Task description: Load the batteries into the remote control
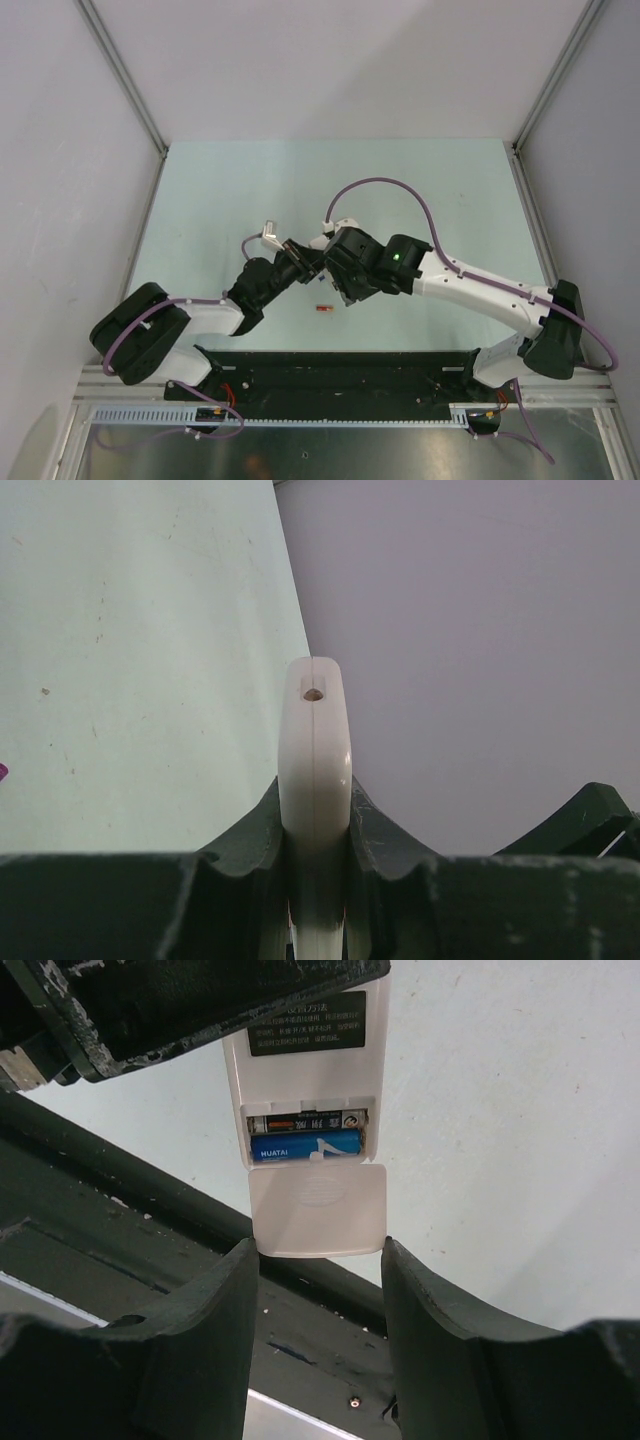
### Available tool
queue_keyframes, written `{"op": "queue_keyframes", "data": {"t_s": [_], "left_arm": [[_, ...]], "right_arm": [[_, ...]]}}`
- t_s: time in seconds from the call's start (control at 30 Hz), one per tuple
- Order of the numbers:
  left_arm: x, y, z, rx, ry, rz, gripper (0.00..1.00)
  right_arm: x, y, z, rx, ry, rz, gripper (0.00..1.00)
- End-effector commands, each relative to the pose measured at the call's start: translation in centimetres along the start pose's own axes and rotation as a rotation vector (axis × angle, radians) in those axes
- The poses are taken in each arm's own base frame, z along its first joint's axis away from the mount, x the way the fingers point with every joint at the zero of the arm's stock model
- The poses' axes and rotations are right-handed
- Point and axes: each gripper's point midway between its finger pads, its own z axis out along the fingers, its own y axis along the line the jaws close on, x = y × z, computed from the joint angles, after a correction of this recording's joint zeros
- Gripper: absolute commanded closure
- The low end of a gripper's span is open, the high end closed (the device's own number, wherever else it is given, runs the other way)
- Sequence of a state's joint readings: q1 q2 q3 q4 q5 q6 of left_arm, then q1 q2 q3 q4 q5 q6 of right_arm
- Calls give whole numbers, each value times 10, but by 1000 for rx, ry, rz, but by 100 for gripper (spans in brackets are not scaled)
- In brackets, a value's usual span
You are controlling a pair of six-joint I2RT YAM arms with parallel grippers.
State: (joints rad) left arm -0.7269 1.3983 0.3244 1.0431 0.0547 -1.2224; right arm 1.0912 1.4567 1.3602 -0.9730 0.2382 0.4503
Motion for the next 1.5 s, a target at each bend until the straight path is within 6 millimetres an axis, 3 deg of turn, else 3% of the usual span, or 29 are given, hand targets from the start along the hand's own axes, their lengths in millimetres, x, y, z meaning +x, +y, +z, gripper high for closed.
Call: {"op": "queue_keyframes", "data": {"t_s": [0.0,1.47], "left_arm": [[-10,-31,4,89,-39,16,100],[-2,-47,-1,140,-4,-27,100]], "right_arm": [[-18,9,-5,-22,-52,10,100],[-28,10,10,-39,-46,119,100]]}}
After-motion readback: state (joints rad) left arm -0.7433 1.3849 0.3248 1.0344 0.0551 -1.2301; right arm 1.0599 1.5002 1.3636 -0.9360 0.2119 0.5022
